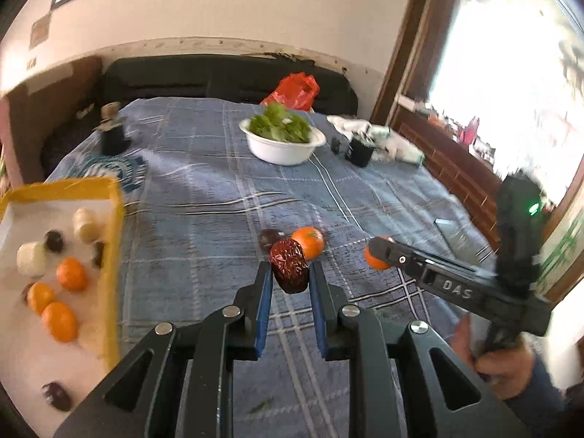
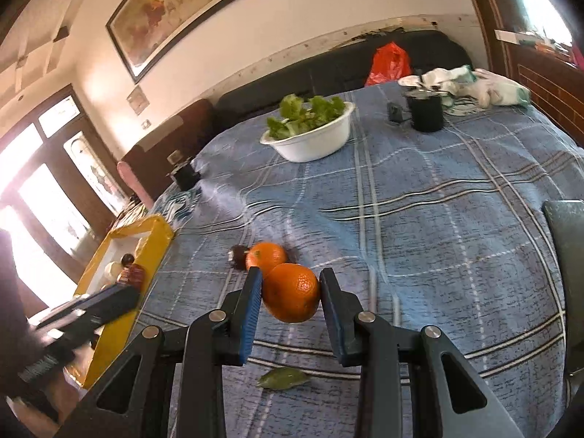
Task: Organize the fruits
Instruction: 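Carry the red date and orange over the yellow tray with both tools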
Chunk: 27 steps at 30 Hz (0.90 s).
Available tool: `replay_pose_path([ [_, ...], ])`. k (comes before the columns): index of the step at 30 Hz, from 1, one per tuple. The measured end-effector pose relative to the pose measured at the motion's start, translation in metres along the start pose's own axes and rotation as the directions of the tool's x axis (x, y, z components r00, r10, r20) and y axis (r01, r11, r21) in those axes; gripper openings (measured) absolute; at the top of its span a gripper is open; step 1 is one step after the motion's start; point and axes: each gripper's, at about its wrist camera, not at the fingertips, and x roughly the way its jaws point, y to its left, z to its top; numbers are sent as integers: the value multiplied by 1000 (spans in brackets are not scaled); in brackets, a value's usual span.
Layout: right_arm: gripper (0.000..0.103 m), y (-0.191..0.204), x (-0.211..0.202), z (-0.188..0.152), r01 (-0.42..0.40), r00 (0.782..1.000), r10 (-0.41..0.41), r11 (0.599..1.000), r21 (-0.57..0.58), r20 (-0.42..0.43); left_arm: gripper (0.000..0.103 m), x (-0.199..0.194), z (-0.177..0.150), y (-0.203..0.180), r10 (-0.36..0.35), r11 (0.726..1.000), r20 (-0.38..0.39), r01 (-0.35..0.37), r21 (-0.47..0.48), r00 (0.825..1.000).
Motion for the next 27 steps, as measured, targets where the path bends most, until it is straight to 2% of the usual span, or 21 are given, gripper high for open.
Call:
replay_pose_path([
  [5, 36, 30, -4, 0, -58, 998, 58, 998, -16, -16, 20, -43, -3, 53, 38, 996, 31, -36, -86, 999],
  [9, 36, 69, -1, -3, -148, 987, 145, 988, -35, -66, 20, -79, -14, 113, 142, 977, 48, -132, -166, 989],
  [12, 36, 107, 10, -4, -233, 966, 226, 971, -49, -126, 20, -97, -28, 150, 220, 953, 42, -206, -221, 974],
  [17, 36, 173, 41, -14, -357, 909, 336, 933, -45, -248, 20, -99, -49, 188, 274, 924, -9, -266, -274, 962],
  [21, 36, 226, 71, -34, -392, 874, 345, 917, -77, -343, 20, -91, -62, 202, 259, 919, -39, -259, -298, 965],
  [25, 36, 250, 93, -50, -375, 875, 310, 920, -116, -373, 20, -86, -66, 205, 252, 922, -52, -256, -289, 966],
  [27, 37, 254, 104, -54, -350, 882, 284, 929, -120, -375, 20, -82, -68, 205, 247, 925, -61, -254, -283, 967],
])
